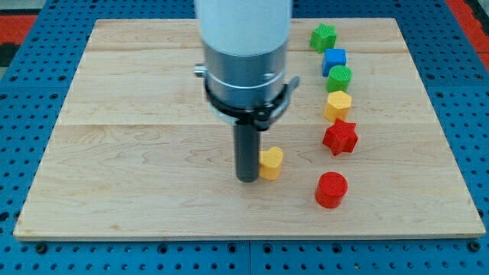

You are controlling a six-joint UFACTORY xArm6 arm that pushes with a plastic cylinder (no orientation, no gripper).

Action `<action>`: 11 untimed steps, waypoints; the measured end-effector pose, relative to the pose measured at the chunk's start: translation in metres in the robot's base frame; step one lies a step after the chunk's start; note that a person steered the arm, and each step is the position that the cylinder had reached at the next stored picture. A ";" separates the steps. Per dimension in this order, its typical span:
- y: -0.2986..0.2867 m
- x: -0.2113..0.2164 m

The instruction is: Push yellow star below red circle

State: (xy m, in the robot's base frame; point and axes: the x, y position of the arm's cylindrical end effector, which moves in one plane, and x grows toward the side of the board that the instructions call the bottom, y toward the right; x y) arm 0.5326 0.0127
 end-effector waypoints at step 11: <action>0.050 -0.019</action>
